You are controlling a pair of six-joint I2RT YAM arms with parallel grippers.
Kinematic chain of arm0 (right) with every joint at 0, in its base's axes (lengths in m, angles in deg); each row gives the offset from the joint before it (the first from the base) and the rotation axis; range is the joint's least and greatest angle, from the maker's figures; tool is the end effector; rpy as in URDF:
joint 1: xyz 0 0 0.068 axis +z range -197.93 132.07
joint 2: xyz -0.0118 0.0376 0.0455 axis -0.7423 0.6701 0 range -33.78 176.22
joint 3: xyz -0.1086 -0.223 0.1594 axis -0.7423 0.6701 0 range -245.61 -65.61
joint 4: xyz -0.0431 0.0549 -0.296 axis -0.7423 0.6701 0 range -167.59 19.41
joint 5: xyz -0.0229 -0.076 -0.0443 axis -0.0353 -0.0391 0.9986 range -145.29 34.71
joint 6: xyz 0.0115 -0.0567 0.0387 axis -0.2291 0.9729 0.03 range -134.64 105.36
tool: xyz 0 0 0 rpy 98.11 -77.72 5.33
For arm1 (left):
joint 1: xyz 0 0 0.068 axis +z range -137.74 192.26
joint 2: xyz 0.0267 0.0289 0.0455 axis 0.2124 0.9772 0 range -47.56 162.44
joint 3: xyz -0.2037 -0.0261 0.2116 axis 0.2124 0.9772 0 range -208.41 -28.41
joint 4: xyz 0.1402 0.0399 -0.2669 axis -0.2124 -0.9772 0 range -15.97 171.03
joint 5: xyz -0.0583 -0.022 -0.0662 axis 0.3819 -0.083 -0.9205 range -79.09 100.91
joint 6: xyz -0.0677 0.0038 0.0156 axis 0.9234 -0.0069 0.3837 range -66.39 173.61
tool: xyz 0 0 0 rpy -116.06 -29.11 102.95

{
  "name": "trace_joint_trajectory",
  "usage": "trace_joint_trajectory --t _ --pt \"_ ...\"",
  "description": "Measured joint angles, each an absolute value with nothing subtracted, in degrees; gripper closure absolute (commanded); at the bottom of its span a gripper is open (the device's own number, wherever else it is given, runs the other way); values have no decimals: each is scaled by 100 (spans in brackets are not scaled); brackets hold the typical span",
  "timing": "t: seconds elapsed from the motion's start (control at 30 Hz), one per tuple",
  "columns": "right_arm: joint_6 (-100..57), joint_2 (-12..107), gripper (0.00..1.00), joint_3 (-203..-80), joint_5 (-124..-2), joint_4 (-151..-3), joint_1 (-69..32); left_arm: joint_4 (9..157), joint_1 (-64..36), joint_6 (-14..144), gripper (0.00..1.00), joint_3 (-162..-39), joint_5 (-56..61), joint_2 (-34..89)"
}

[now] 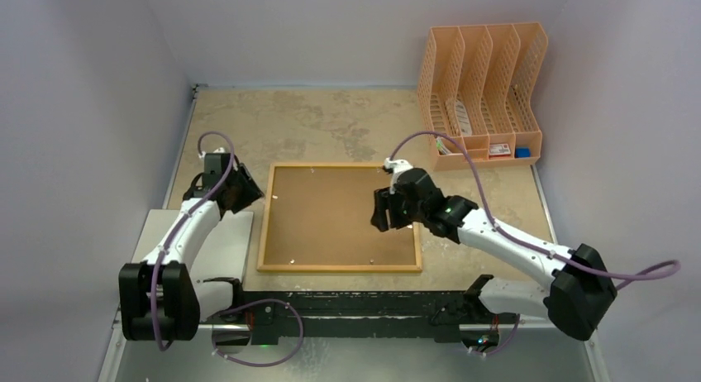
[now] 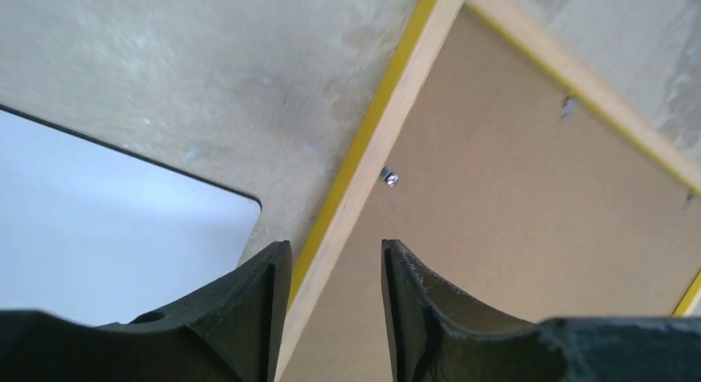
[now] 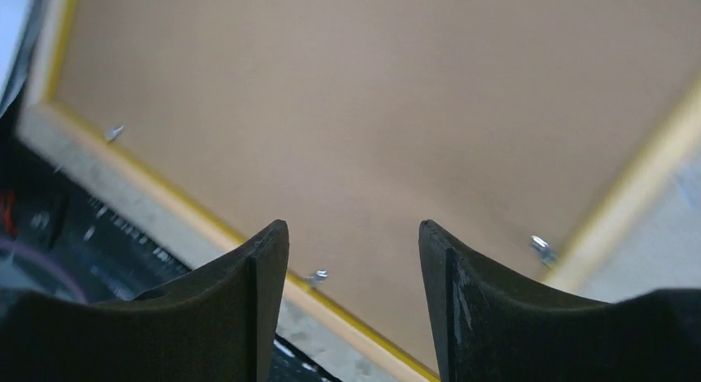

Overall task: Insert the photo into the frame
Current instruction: Install the photo frame at the center of the board, then turn over the photo frame at the center of the board.

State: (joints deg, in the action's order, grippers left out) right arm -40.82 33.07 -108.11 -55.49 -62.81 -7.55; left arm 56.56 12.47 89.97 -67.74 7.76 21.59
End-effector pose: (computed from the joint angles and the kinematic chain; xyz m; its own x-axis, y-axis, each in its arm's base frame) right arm 0.2266 0.1930 0.2297 -0.7182 -0.0316 -0.6952 -0.3711 0.8625 0.3441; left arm 0.2755 -0.0020 0.1833 -0.6708 -0.5944 -0.4436 -0.4584 0.8025 -0.3820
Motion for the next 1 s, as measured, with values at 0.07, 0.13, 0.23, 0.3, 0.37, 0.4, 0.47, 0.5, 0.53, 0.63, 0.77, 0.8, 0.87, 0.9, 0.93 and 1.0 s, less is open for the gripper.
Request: trace_joint_trajectory --t 0.07,0.13,0.23,0.3,0.37,0.4,0.47,0.5,0.53,0.63,0.77,0.8,0.87,0.9,0.93,1.0 --pt "-3791 3412 38 -10988 -5715 -6497 -254 5608 1247 8997 51 -6909 950 1953" --pt "-3463 3639 38 -11217 -5809 -6670 310 5580 1247 8997 50 -7054 1123 1770" --pt "-3032 4144 38 -11565 -5781 -6788 1155 5549 1247 8995 49 -7233 1280 1654" --pt "-2746 4616 39 -11816 -5757 -6796 1689 5529 1247 8995 49 -7309 1357 1632" --pt "-2475 5020 40 -12002 -5689 -6740 2091 5481 1247 8995 48 -7311 1383 1628" --pt "-2359 5169 41 -12061 -5646 -6711 2226 5453 1247 8995 48 -7309 1392 1628" --pt "-2104 5447 44 -12157 -5571 -6613 2456 5405 1247 8995 48 -7283 1405 1610" --pt "-1994 5549 45 -12186 -5530 -6571 2528 5379 1247 8995 48 -7263 1414 1593" --pt "-1894 5632 46 -12207 -5486 -6534 2581 5339 1247 8995 47 -7255 1418 1575" --pt "-1636 5825 47 -12286 -5381 -6410 2666 5298 1247 8995 47 -7255 1423 1547" --pt "-1424 6043 48 -12389 -5123 -6372 2725 5298 1247 8995 47 -7255 1425 1547" --pt "-1395 6080 49 -12400 -5062 -6372 2734 5300 1247 8995 47 -7255 1423 1547" --pt "-1341 6190 52 -12443 -4894 -6370 2744 5300 1247 8992 47 -7255 1420 1549" --pt "-1323 6260 54 -12474 -4824 -6366 2744 5302 1247 8992 47 -7255 1420 1551" --pt "-1308 6327 56 -12500 -4765 -6366 2744 5304 1247 8992 47 -7255 1420 1555" --pt "-1286 6459 60 -12546 -4688 -6342 2744 5304 1247 8992 47 -7255 1420 1555"
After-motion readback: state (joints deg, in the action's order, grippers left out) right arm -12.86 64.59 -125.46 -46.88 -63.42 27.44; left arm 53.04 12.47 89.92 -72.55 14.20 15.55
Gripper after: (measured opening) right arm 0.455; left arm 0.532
